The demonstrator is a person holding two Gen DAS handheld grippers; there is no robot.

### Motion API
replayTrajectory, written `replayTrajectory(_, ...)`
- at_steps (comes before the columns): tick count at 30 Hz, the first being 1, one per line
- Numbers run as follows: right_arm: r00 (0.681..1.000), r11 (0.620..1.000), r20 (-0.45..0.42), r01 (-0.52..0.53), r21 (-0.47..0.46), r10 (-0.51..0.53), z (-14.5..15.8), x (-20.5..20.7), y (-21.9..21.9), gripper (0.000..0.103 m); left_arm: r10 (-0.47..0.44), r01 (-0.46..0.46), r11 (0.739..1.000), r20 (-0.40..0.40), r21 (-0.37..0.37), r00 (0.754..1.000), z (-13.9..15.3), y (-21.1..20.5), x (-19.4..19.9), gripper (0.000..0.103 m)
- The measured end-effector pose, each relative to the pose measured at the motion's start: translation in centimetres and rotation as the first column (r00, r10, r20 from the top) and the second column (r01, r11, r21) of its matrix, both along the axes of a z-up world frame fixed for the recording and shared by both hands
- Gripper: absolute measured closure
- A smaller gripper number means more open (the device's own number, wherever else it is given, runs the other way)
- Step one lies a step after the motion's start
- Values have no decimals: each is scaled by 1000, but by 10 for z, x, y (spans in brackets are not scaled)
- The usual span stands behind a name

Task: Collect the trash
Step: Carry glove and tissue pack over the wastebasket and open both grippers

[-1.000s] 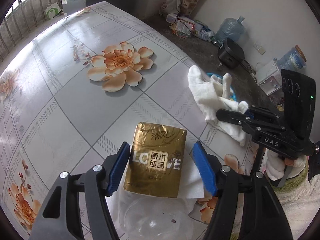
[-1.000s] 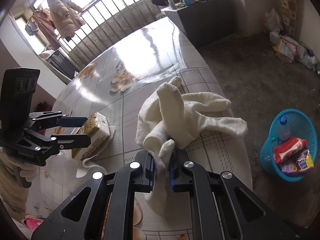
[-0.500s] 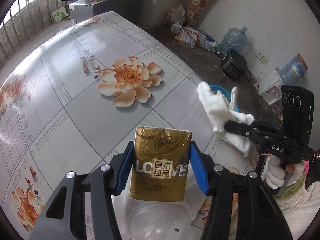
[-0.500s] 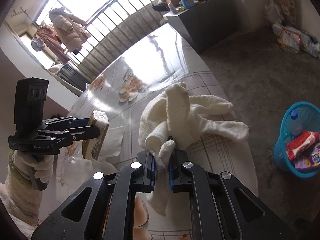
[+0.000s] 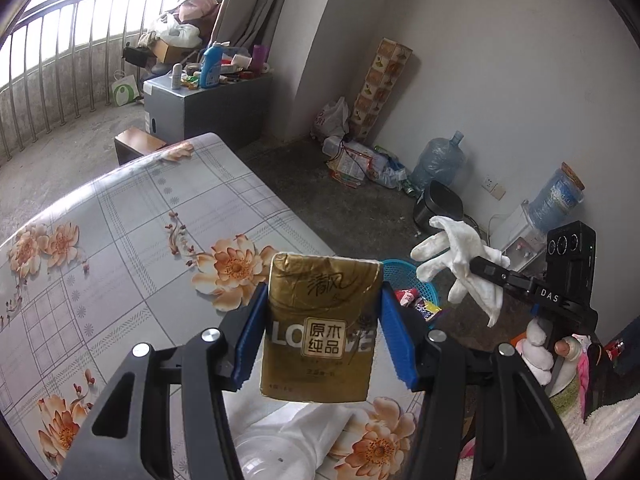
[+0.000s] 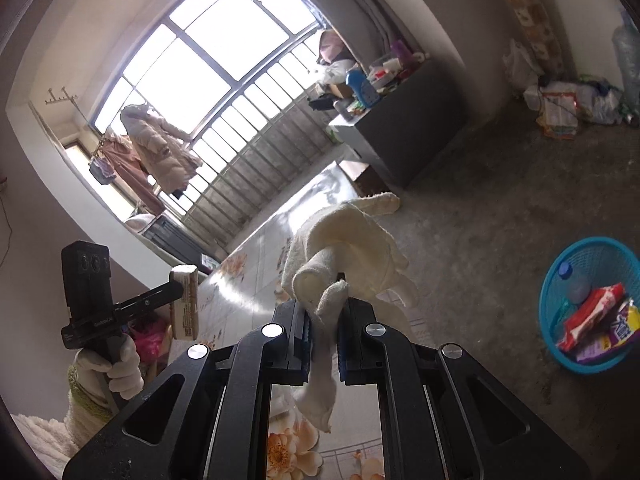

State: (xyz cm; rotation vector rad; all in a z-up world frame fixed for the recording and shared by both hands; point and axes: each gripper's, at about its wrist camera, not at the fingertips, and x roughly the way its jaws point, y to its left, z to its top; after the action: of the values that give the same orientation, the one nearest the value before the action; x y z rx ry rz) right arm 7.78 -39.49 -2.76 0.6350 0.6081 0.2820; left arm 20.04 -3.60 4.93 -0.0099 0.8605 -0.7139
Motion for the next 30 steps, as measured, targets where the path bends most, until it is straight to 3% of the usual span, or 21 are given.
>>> replayTrajectory(4,988,988,15,153,-24,-153,13,-24,-49,95,-78,77,996,-4,-41,997,12,-45,-1,50)
replayTrajectory(10,943,946,-82,325,-4,-324,-12,-46,-104,94,-226,222,974,-129,-49,966,-5,-148,8,50)
replayTrajectory(15,901,918,-197,396,5,-387,-50,-45,-129,94,-291,307,952,-271,19,918,-53,-240,13,50)
replayTrajectory(21,863,883,-249,466,56,-440,-74,-54,-167,94,-289,370,915,-377,161,880,-127,-336,20,50)
replayTrajectory(26,842,865,-291,496,81,-455,-90,-57,-186,94,-258,365,901,-388,234,885,-180,-389,33,46)
replayTrajectory(30,830,856,-322,507,96,-456,-103,-56,-196,94,-228,352,893,-391,281,892,-202,-398,45,45)
